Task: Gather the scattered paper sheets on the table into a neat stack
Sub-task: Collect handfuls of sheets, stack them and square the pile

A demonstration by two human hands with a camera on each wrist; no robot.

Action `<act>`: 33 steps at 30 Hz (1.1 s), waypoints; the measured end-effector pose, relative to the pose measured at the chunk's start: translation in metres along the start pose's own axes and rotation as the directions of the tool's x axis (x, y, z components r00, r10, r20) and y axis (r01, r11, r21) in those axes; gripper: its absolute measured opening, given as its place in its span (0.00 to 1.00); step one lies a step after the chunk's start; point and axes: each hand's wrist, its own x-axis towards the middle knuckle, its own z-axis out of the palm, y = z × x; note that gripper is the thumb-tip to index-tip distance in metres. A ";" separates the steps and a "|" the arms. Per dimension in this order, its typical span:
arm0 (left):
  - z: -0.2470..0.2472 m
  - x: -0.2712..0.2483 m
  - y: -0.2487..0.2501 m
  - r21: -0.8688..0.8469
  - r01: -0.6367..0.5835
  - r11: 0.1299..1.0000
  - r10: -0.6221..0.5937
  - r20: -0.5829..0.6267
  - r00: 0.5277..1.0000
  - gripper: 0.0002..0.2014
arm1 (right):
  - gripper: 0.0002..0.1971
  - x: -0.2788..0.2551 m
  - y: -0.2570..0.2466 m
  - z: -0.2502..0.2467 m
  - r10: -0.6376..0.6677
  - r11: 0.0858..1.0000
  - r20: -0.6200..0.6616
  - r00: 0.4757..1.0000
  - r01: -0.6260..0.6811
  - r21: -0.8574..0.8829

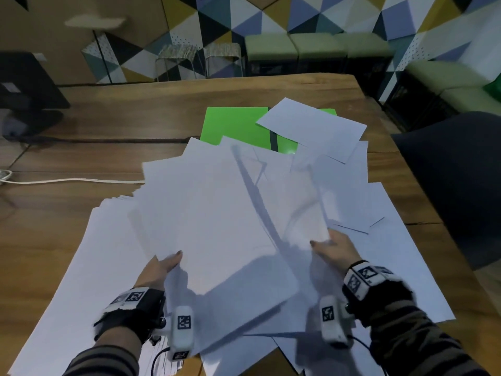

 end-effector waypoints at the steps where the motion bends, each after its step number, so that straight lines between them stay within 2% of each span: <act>1: 0.007 -0.013 0.009 0.000 -0.016 1.000 0.016 0.052 0.999 0.48 | 0.05 0.002 0.001 -0.006 -0.003 0.994 0.034 0.999 -0.001 0.112; 4: 0.025 -0.030 0.025 0.017 -0.042 0.999 0.038 0.191 0.981 0.39 | 0.08 -0.002 -0.004 -0.009 -0.034 0.912 0.177 0.984 -0.042 0.407; 6: 0.039 -0.041 0.035 0.068 -0.048 0.997 0.029 0.261 0.965 0.25 | 0.14 -0.004 -0.002 -0.007 -0.052 0.875 0.264 0.963 -0.084 0.478; 7: 0.047 -0.048 0.040 0.108 -0.071 0.992 0.035 0.306 0.951 0.19 | 0.16 -0.003 0.002 -0.004 -0.034 0.873 0.295 0.955 -0.115 0.473; 9: 0.059 -0.058 0.045 0.161 -0.152 0.975 0.088 0.348 0.933 0.13 | 0.15 -0.001 0.011 0.005 0.063 0.898 0.288 0.956 -0.180 0.401; 11: 0.067 -0.061 0.046 0.116 -0.208 0.971 0.151 0.372 0.916 0.10 | 0.16 0.001 0.015 0.014 0.152 0.956 0.217 0.964 -0.199 0.214; 13: 0.074 -0.067 0.046 0.092 -0.243 0.966 0.190 0.384 0.903 0.08 | 0.19 -0.002 0.012 0.019 0.151 0.979 0.102 0.983 -0.163 0.118; 15: 0.083 -0.069 0.043 0.054 -0.271 0.961 0.228 0.401 0.887 0.14 | 0.21 -0.007 0.006 0.023 0.055 0.996 0.063 0.996 -0.059 0.064; 18: 0.090 -0.069 0.040 0.032 -0.321 0.947 0.290 0.351 0.891 0.23 | 0.20 -0.009 0.006 0.025 -0.046 0.999 0.096 0.994 0.046 0.002; 20: 0.089 -0.067 0.040 0.015 -0.340 0.940 0.318 0.320 0.893 0.27 | 0.17 -0.010 0.009 0.019 -0.089 0.992 0.080 0.993 0.081 0.096; 23: 0.084 -0.069 0.044 -0.051 -0.296 0.954 0.296 0.325 0.898 0.32 | 0.18 -0.015 0.010 0.006 -0.117 0.929 0.133 0.984 0.061 0.366; 26: 0.082 -0.069 0.046 -0.171 -0.172 0.970 0.221 0.333 0.917 0.55 | 0.20 -0.013 0.006 -0.001 -0.126 0.872 0.212 0.969 0.006 0.489; 27: 0.082 -0.070 0.047 -0.175 -0.133 0.976 0.186 0.342 0.921 0.56 | 0.21 -0.013 0.003 -0.003 -0.140 0.860 0.231 0.963 0.002 0.511; 28: 0.080 -0.073 0.050 -0.148 -0.107 0.983 0.157 0.383 0.910 0.50 | 0.22 -0.013 -0.001 -0.005 -0.163 0.847 0.252 0.954 0.004 0.531; 30: 0.077 -0.076 0.056 -0.091 -0.073 0.993 0.106 0.442 0.891 0.31 | 0.22 -0.013 -0.007 -0.005 -0.198 0.834 0.283 0.939 0.010 0.552; 31: 0.074 -0.077 0.059 -0.085 -0.066 0.994 0.097 0.446 0.890 0.29 | 0.19 -0.013 -0.011 -0.005 -0.206 0.841 0.294 0.933 0.015 0.541; 33: 0.069 -0.072 0.061 -0.085 -0.069 0.994 0.097 0.389 0.916 0.33 | 0.13 -0.010 -0.015 0.000 -0.177 0.897 0.298 0.938 0.030 0.440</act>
